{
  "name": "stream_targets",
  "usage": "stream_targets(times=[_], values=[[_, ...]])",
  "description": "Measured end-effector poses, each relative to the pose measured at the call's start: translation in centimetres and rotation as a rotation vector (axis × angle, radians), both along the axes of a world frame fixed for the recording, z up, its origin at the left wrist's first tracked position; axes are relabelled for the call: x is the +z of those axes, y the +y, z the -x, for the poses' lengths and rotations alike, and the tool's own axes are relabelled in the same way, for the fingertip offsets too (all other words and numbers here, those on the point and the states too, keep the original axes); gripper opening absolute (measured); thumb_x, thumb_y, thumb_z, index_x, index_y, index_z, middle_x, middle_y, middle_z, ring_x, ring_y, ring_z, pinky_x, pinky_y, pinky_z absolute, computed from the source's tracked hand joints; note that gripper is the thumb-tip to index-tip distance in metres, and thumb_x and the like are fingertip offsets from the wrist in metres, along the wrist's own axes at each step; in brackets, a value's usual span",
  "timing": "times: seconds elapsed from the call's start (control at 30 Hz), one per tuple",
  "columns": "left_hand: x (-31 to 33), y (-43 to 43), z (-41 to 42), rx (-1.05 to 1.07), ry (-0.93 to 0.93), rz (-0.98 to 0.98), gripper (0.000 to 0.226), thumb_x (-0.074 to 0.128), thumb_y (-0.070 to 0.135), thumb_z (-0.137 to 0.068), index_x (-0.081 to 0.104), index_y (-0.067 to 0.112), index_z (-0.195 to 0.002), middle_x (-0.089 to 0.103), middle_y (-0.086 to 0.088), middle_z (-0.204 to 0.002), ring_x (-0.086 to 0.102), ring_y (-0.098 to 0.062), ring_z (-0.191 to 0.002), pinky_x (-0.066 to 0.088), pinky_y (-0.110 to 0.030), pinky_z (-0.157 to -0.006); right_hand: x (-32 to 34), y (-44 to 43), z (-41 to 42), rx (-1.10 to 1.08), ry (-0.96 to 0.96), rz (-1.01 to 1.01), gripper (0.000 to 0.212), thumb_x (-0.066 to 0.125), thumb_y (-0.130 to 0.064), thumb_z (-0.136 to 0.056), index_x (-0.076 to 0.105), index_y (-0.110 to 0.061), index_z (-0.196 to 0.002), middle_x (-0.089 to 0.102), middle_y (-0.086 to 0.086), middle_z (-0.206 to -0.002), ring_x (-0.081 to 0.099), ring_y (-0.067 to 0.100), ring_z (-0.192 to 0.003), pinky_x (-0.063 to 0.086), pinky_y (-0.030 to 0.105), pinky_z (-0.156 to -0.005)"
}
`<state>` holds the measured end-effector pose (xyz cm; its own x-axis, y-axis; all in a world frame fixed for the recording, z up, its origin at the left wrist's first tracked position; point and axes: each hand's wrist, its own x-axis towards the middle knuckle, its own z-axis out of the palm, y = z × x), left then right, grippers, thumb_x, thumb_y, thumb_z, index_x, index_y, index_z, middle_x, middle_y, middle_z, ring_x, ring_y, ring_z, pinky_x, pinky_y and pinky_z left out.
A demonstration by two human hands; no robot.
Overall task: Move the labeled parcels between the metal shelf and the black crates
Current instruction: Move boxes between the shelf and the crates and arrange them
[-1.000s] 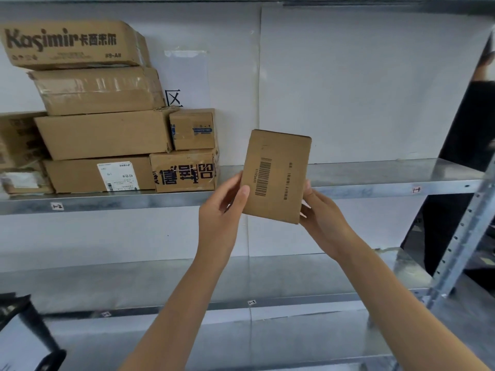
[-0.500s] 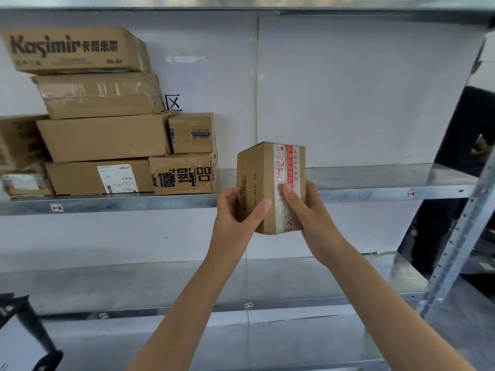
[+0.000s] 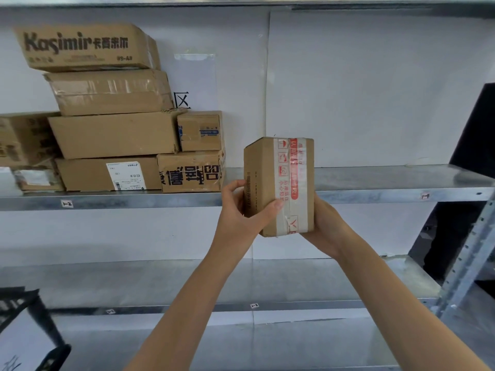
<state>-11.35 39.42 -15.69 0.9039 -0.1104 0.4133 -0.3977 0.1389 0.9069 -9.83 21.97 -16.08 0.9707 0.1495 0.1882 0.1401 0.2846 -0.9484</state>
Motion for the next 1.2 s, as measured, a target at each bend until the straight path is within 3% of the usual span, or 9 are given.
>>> stream_targets(times=[0.17,0.3,0.4,0.5,0.63,0.8,0.93,1.03,1.2], values=[[0.1,1.0,-0.9,-0.025,0.001,0.012,0.044,0.074,0.046,-0.072,0.055,0.047,-0.112,0.070,0.026,-0.104,0.066,0.006,-0.097,0.055,-0.015,-0.065,0.9,0.2,-0.5,-0.072,-0.049,0.131,0.046,0.045,-0.058,-0.097,0.068,-0.032,-0.127,0.071,-0.003,-0.124,0.067,0.016,-0.114,0.059,0.037,-0.088],[-0.4,2.0,-1.3,-0.005,-0.039,0.058,0.026,0.067,0.043,-0.083,0.067,0.047,-0.108,0.073,0.017,-0.109,0.067,0.000,-0.102,0.056,-0.016,-0.071,1.2,0.5,-0.8,-0.214,-0.058,0.065,0.055,0.064,-0.058,-0.077,0.060,-0.011,-0.106,0.075,0.001,-0.103,0.070,0.012,-0.097,0.060,0.035,-0.083],[-0.9,2.6,-1.9,0.112,-0.091,0.109,0.039,0.063,0.037,-0.091,0.058,0.035,-0.129,0.070,0.015,-0.115,0.067,-0.004,-0.107,0.058,-0.020,-0.072,0.8,1.1,-0.8,-0.234,-0.077,0.044,0.049,0.067,-0.054,-0.075,0.046,-0.013,-0.091,0.077,0.002,-0.097,0.072,0.009,-0.082,0.049,0.028,-0.062],[-1.6,2.9,-2.1,0.222,-0.119,0.077,0.037,0.055,0.033,-0.098,0.059,0.026,-0.134,0.069,0.019,-0.116,0.066,-0.002,-0.108,0.057,-0.017,-0.070,0.0,2.1,-1.0,-0.233,-0.088,-0.012,0.042,0.070,-0.042,-0.080,0.040,-0.014,-0.090,0.077,0.011,-0.105,0.075,0.019,-0.092,0.049,0.023,-0.052],[-3.1,3.1,-1.7,0.227,-0.002,0.050,0.033,0.048,0.052,-0.093,0.069,0.036,-0.113,0.075,0.017,-0.099,0.070,-0.006,-0.099,0.054,-0.012,-0.067,-1.4,3.7,-1.2,-0.126,-0.027,-0.046,0.047,0.075,-0.039,-0.078,0.041,-0.020,-0.103,0.074,0.009,-0.115,0.074,0.024,-0.102,0.060,0.035,-0.062],[-4.2,5.1,-1.4,0.242,0.043,0.054,0.039,0.052,0.057,-0.087,0.066,0.039,-0.118,0.074,0.016,-0.104,0.070,-0.006,-0.099,0.055,-0.016,-0.068,-3.3,5.3,-1.5,-0.009,0.024,-0.044,0.051,0.074,-0.039,-0.080,0.037,-0.025,-0.113,0.075,0.005,-0.114,0.073,0.024,-0.105,0.063,0.037,-0.070],[-5.5,7.5,-0.9,0.250,0.066,0.035,0.041,0.054,0.053,-0.085,0.066,0.030,-0.117,0.074,0.015,-0.101,0.070,-0.003,-0.097,0.055,-0.014,-0.067,-5.7,6.4,-1.3,0.040,0.159,-0.024,0.076,0.081,-0.048,-0.070,0.046,-0.025,-0.133,0.074,0.005,-0.118,0.072,0.023,-0.107,0.061,0.035,-0.074],[-7.6,9.1,-0.2,0.272,0.116,-0.018,0.040,0.054,0.052,-0.086,0.067,0.028,-0.116,0.074,0.015,-0.103,0.070,-0.003,-0.097,0.056,-0.017,-0.069,-8.2,7.7,-0.7,0.100,0.254,0.065,0.062,0.075,-0.049,-0.079,0.063,-0.015,-0.130,0.074,0.007,-0.119,0.071,0.024,-0.108,0.060,0.032,-0.079],[-10.1,12.9,0.8,0.360,0.217,-0.013,0.042,0.053,0.054,-0.084,0.066,0.029,-0.116,0.075,0.014,-0.100,0.072,-0.006,-0.092,0.057,-0.018,-0.066,-10.0,11.6,-1.1,0.162,0.315,0.148,0.059,0.075,-0.046,-0.080,0.064,-0.015,-0.129,0.074,0.006,-0.118,0.072,0.024,-0.107,0.059,0.033,-0.081]])
